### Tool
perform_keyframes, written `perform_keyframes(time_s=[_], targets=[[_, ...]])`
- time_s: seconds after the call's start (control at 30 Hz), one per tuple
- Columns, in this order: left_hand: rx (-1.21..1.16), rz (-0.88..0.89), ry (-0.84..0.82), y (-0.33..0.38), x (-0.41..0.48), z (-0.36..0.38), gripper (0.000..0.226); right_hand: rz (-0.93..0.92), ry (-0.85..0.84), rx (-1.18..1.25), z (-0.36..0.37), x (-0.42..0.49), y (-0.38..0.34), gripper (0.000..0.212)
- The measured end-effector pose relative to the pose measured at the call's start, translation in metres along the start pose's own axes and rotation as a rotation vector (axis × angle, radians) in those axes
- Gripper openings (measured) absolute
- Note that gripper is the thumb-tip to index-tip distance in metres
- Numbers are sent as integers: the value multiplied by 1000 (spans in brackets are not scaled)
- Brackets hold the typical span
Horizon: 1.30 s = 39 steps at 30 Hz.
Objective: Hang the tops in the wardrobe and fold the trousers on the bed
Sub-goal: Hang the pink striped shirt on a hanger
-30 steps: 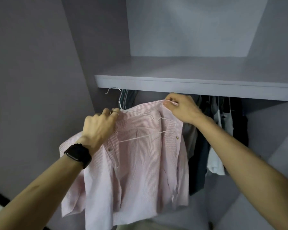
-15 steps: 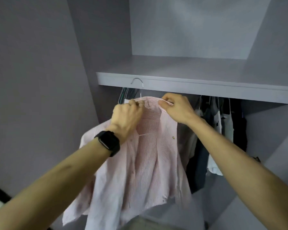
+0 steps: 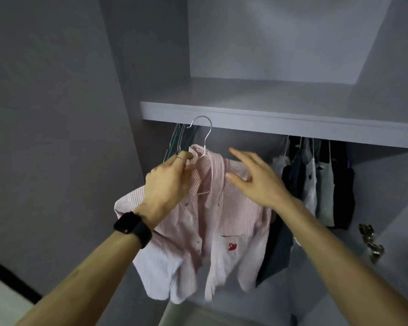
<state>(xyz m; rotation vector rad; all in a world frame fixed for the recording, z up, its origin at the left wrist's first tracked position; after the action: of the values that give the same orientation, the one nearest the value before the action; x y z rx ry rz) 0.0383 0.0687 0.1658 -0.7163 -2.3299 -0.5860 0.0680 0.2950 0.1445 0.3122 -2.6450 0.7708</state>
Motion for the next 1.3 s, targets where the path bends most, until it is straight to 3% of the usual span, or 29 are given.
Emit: perform_keyframes(time_s=[0.07, 0.17, 0.23, 0.27, 0.37, 0.47, 0.53, 0.6, 0.63, 0.7, 0.77, 0.83, 0.9, 1.0, 1.17, 1.3], targets=[[-111, -74, -58, -12, -3, 5, 17, -26, -177, -169, 14, 17, -1, 50], [-115, 3, -89, -14, -11, 4, 17, -97, -262, -316, 23, 30, -7, 43], [-113, -17, -91, -21, -12, -2, 18, -152, -318, -339, 35, 33, -14, 24], [-112, -32, -109, -24, -11, -3, 19, -176, -328, -319, 43, 33, -17, 17], [-129, -80, -167, -28, -8, -13, 22, -190, -283, -230, 54, 33, -18, 26], [-346, -158, -80, -32, 1, -39, 5, -130, -181, -215, 43, 40, -7, 26], [-500, -180, -322, -29, 5, -34, 6, -147, -125, -245, 36, 44, -8, 27], [-490, -183, -604, -27, -1, -20, 6, -201, -53, -275, 28, 47, -16, 27], [-421, -188, -612, -30, -3, -20, 6, -218, -37, -292, 24, 49, -20, 28], [-251, -188, -412, -37, 6, -33, 8, -232, -39, -321, 17, 53, -25, 30], [-124, -148, -270, -33, 17, -43, 26, -235, -65, -335, 14, 54, -27, 31], [-68, -106, -344, -24, 28, -34, 46, -253, -101, -354, 16, 53, -32, 31], [-124, -86, -443, -14, 38, -16, 33, -257, -133, -377, 19, 52, -36, 30], [-210, -124, -362, -9, 49, -8, 15, -227, -147, -379, 19, 49, -37, 26], [-161, -109, -331, 4, 43, 5, 20, -203, -106, -301, 11, 29, -29, 35], [-133, 3, -325, 27, 40, 13, 25, -235, -26, -313, 10, 20, -31, 24]])
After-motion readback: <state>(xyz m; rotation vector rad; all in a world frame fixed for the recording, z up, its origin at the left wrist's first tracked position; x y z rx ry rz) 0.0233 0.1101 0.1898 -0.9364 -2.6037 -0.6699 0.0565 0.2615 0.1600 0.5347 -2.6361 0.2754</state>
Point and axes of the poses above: each hand's wrist, its own x-axis towards the middle knuckle, its own z-axis out of the palm, y = z × x, the point moved 7 cm from there along x, towards the middle knuckle, and after that the axes turned 7 degrees about -y, right-handed, at the moved point
